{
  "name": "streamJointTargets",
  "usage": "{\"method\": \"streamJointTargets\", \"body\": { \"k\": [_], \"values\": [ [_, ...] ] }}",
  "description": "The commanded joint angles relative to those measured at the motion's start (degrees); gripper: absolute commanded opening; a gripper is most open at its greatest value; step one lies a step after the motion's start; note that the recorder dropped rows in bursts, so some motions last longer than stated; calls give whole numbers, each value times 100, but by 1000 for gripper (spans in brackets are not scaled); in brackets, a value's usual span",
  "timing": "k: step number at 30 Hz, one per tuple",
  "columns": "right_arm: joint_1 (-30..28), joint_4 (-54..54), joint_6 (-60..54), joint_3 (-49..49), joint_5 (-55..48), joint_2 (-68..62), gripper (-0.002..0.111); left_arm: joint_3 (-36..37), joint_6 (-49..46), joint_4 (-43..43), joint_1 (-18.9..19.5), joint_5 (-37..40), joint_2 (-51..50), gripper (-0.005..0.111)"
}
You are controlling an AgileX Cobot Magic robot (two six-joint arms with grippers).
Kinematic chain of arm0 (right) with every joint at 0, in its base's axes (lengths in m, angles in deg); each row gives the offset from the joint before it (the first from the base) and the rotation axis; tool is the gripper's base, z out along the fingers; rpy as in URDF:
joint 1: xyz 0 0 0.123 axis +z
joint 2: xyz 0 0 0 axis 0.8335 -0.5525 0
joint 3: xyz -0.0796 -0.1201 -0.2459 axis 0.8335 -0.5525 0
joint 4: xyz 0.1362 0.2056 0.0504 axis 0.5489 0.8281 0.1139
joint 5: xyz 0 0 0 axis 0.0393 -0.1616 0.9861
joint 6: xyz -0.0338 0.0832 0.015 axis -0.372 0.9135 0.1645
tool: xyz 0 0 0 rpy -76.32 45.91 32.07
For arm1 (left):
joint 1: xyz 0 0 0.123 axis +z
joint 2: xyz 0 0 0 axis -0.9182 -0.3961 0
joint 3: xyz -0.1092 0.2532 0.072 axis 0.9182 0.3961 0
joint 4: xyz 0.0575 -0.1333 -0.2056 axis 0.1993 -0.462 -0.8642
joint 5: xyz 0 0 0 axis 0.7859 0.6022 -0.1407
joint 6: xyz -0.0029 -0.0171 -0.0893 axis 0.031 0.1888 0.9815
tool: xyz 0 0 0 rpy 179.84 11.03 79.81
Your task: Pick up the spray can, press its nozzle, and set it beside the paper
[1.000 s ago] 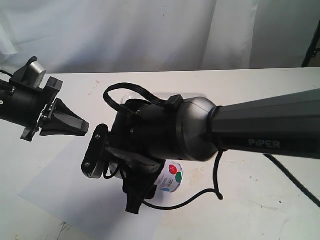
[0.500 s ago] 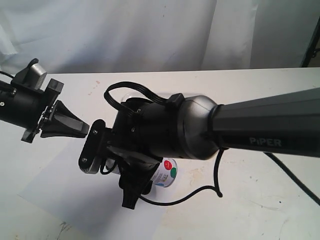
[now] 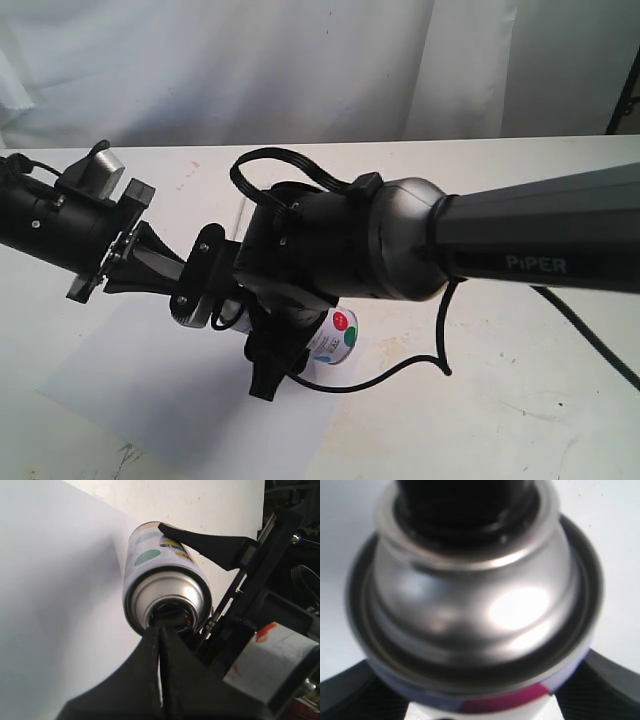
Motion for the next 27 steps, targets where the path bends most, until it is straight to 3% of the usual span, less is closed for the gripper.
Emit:
{"method": "streamJointTargets", "body": {
  "k": [1, 16, 27],
  "values": [
    [-21, 76, -37, 80, 62, 41, 0, -39, -23, -21, 7, 9, -2, 0],
    [-21, 286, -229, 80, 49, 41, 0, -39, -23, -19, 7, 9, 201, 0],
    [29, 317, -263, 80, 49, 41, 0, -39, -43, 14, -264, 9, 135, 0]
  ]
}}
